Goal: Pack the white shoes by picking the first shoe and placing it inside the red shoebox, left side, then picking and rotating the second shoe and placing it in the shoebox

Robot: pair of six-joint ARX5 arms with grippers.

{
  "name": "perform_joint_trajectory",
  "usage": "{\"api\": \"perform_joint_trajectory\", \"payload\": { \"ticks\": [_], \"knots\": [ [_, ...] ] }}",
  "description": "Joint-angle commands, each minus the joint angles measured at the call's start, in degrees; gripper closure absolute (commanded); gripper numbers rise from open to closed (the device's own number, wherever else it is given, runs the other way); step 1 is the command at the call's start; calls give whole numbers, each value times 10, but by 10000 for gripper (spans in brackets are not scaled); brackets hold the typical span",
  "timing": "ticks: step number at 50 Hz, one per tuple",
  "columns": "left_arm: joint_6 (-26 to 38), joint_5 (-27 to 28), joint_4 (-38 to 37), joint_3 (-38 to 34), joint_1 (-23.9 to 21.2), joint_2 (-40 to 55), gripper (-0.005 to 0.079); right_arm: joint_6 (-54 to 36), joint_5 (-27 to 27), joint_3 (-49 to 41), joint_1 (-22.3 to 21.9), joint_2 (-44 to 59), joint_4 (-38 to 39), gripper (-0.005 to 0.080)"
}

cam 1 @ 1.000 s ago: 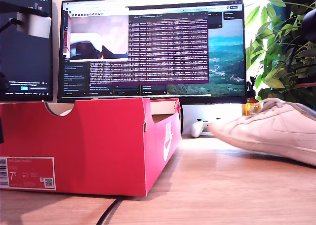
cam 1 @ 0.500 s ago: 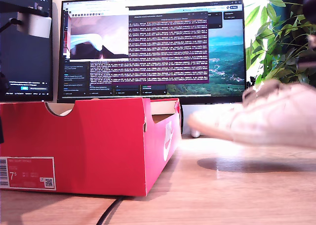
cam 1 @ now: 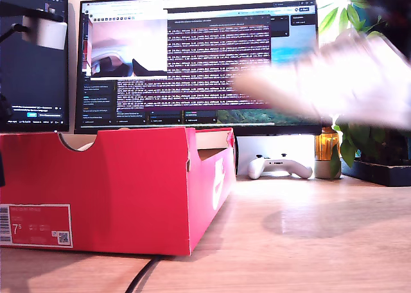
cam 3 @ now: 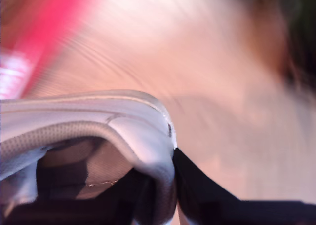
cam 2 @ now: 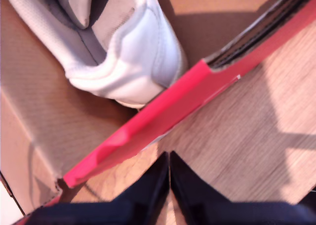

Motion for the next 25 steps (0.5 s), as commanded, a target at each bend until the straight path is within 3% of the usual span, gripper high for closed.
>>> {"api": "perform_joint_trajectory", "payload": {
  "ticks": [1, 15, 25],
  "knots": [
    [0, 1, 3, -6, 1, 5, 762, -5, -14, 16, 22, -21, 17, 763],
    [0, 1, 3, -6, 1, 5, 762, -30, -22, 26, 115, -21, 99, 763],
    [0, 1, 3, -6, 1, 5, 762, -30, -22, 26, 147, -19, 166, 763]
  ]
}}
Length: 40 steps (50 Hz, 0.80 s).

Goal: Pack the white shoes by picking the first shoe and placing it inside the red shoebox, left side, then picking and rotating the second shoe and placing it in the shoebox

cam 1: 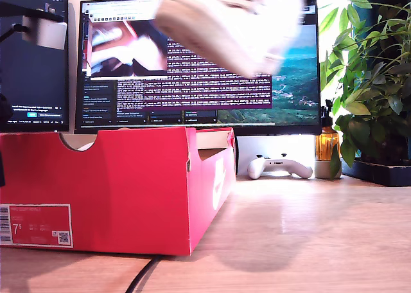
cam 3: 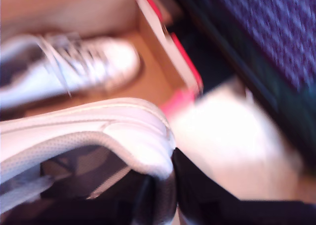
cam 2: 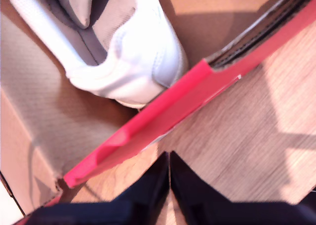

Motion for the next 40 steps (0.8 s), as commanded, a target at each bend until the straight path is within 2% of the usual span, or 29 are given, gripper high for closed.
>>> {"api": "perform_joint_trajectory", "payload": {
  "ticks": [1, 20, 40],
  "knots": [
    [0, 1, 3, -6, 1, 5, 762, 5, -9, 16, 7, -19, 30, 763],
    [0, 1, 3, -6, 1, 5, 762, 7, -9, 16, 30, 11, 130, 763],
    [0, 1, 3, -6, 1, 5, 761, 12, 1, 17, 44, 72, 185, 763]
  ]
}}
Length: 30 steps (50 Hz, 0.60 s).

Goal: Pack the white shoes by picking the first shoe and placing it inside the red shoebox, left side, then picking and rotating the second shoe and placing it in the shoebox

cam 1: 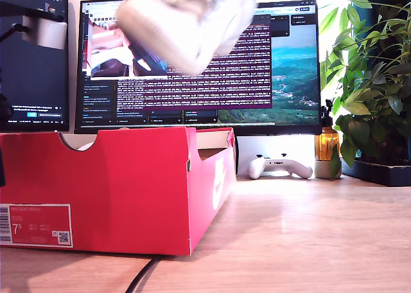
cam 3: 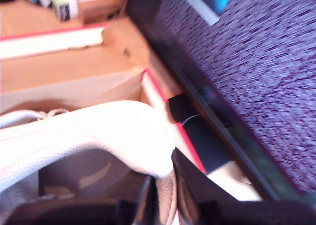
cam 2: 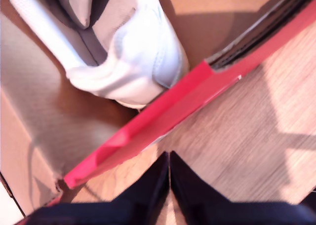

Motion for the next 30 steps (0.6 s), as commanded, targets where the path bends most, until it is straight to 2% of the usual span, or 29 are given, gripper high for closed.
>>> {"api": "perform_joint_trajectory", "payload": {
  "ticks": [1, 15, 30],
  "knots": [
    [0, 1, 3, -6, 1, 5, 762, 10, -1, 17, 3, -3, 23, 763],
    [0, 1, 3, -6, 1, 5, 762, 9, 4, 17, 3, 32, 62, 763],
    [0, 1, 4, -6, 1, 5, 762, -11, 4, 17, 3, 62, 67, 763]
  ]
}}
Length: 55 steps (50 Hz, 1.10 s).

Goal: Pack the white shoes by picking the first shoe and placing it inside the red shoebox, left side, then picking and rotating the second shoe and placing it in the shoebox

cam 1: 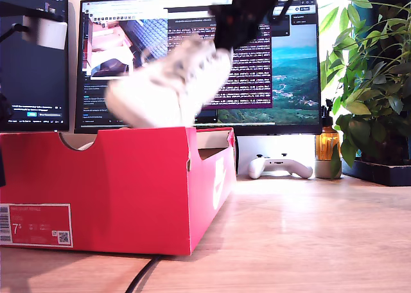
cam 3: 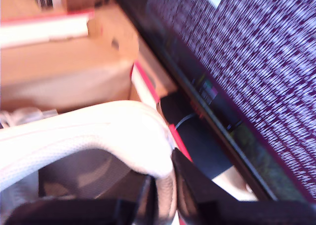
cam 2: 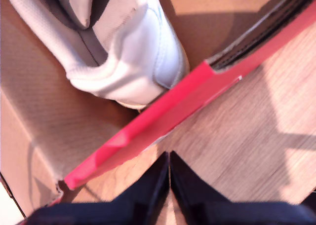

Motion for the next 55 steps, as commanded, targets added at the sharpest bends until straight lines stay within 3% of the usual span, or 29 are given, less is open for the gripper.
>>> {"api": "perform_joint_trajectory", "payload": {
  "ticks": [1, 39, 55],
  "knots": [
    [0, 1, 3, -6, 1, 5, 762, -3, -4, 17, 4, 6, 15, 763],
    [0, 1, 10, -6, 1, 5, 761, -30, 2, 17, 23, 74, 8, 763],
    [0, 1, 10, -6, 1, 5, 761, -69, 79, 17, 45, 76, -33, 763]
  ]
}}
